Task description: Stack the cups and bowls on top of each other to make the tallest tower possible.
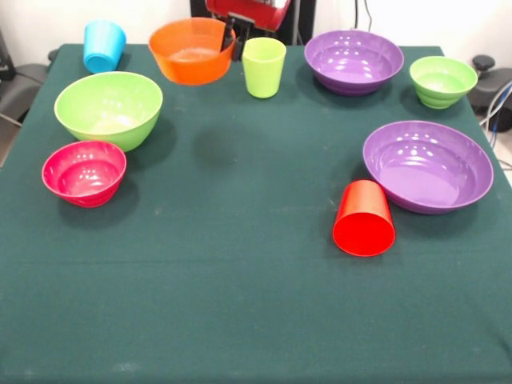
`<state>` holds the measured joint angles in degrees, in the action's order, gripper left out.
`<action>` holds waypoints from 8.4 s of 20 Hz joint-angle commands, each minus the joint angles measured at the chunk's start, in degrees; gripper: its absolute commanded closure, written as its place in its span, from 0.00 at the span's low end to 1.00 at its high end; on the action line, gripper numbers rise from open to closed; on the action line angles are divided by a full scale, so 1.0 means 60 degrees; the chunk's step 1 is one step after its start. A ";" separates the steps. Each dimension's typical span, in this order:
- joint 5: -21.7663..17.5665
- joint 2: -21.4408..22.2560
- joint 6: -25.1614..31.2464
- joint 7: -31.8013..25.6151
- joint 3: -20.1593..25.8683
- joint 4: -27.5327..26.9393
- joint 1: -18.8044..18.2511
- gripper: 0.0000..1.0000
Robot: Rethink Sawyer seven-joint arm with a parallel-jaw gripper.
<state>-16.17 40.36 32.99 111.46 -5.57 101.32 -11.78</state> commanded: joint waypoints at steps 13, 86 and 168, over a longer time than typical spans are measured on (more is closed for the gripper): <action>0.1481 0.0797 0.0704 0.1758 -0.0087 0.2159 0.0954 1.00; 0.2758 -0.0449 -0.1015 0.2355 -0.0251 0.2162 0.1927 1.00; 0.2942 -0.0153 -0.0902 0.1855 -0.0096 0.2255 0.1736 0.00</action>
<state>-0.78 41.34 31.57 114.89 -11.77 113.71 -0.89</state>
